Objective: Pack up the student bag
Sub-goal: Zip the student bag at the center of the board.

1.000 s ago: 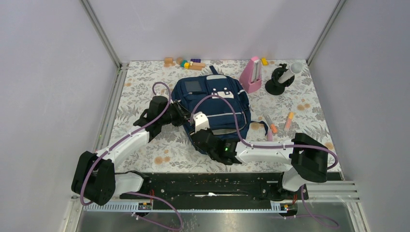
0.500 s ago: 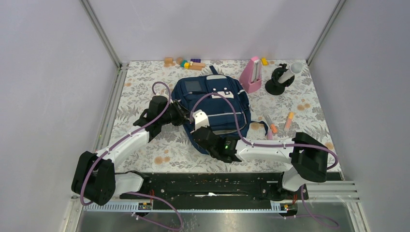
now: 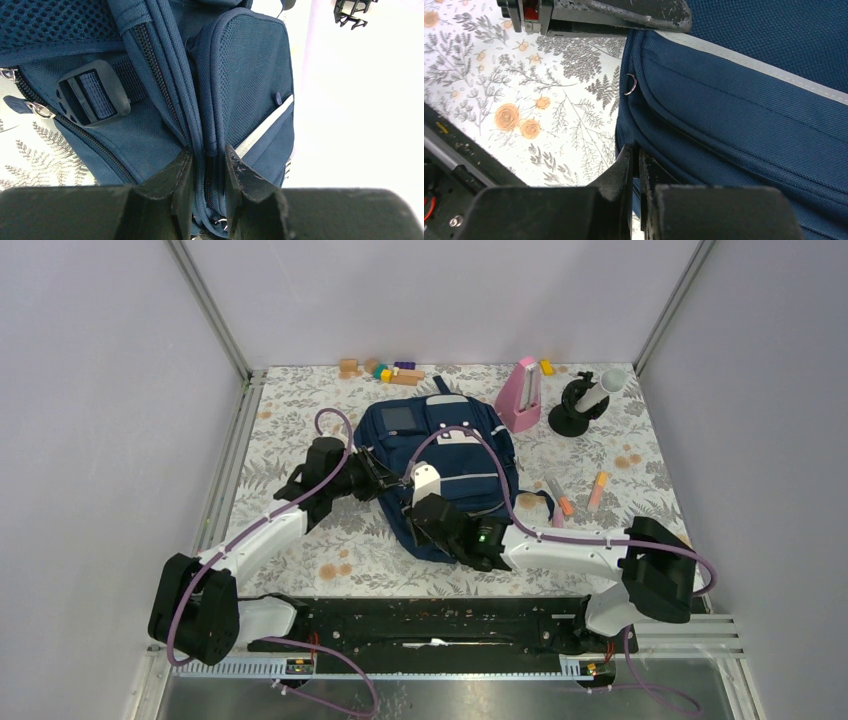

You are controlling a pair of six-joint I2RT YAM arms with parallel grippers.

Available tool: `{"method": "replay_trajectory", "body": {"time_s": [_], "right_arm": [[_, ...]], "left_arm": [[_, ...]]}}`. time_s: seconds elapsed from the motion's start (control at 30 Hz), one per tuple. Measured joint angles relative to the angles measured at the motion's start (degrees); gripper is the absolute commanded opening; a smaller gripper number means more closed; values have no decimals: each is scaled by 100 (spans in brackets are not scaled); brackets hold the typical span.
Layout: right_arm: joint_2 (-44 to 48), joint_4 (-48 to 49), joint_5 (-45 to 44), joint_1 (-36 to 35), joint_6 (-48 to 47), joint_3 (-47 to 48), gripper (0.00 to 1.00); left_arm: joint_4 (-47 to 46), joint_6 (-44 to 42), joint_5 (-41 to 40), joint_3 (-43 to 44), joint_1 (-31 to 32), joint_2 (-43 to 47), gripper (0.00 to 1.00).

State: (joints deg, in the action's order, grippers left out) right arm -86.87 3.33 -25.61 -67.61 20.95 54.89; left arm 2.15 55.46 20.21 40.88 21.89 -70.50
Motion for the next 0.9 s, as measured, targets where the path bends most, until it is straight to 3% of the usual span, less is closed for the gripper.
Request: {"method": "replay_trajectory", "body": {"time_s": [0.9], "right_arm": [[664, 278, 492, 61, 505, -597, 0]], "left_arm": [[549, -302, 826, 155, -505, -35, 0]]}}
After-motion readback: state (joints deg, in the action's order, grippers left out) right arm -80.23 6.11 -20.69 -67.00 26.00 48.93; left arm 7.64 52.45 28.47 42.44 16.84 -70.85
